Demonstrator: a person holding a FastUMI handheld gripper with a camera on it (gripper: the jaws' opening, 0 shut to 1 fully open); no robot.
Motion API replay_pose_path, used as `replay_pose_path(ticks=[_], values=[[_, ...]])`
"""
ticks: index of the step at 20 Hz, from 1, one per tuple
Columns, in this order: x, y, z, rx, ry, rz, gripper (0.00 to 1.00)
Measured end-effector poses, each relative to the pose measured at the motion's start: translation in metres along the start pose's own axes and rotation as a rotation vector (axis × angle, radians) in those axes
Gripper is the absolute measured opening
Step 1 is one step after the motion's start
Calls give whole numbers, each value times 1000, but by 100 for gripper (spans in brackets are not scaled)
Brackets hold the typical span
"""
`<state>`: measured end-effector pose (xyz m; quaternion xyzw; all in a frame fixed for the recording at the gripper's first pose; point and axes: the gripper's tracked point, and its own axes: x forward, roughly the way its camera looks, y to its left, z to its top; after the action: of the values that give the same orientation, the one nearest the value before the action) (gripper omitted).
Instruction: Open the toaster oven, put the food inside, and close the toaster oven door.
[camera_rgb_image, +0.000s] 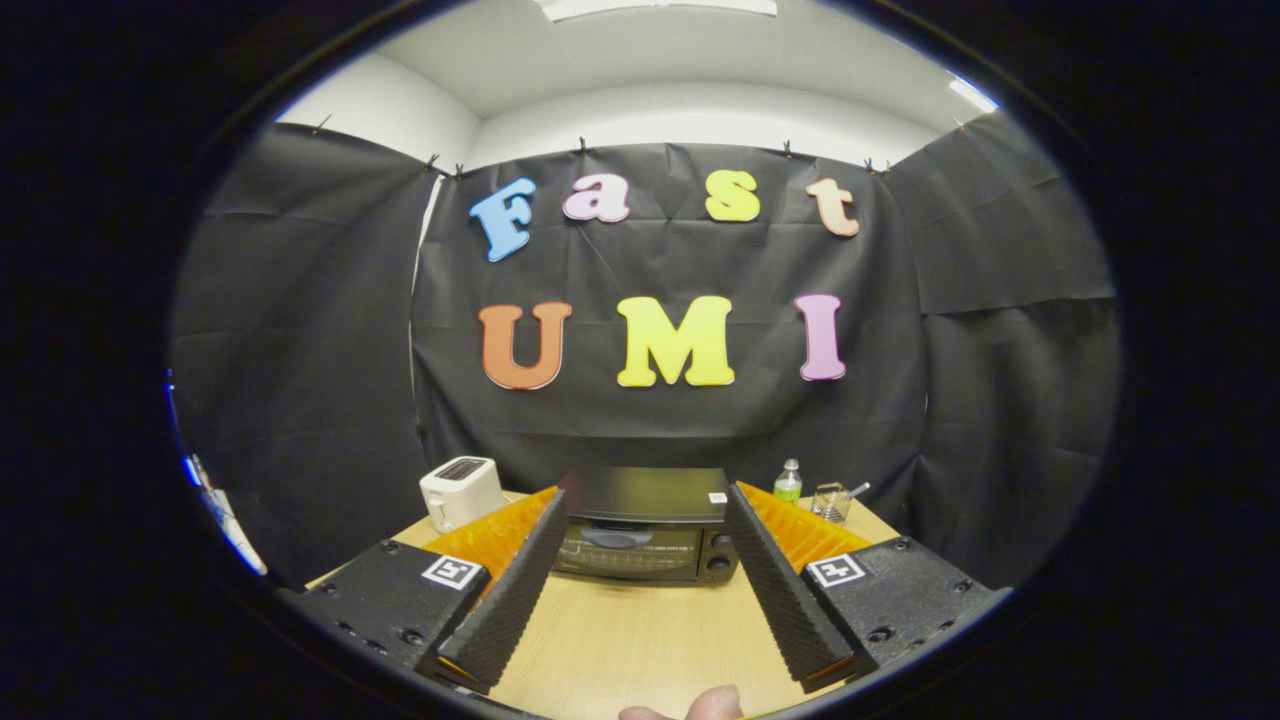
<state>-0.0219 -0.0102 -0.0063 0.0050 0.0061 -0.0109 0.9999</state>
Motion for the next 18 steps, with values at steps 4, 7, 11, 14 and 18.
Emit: replay_pose_path(ticks=[4,7,11,14,18], values=[[7,2,-9,-9,42,-8,100],[16,9,-12,28,53,10,100],[42,19,-15,81,77,19,100],[71,27,-24,79,106,20,100],[121,38,-52,100,176,27,100]])
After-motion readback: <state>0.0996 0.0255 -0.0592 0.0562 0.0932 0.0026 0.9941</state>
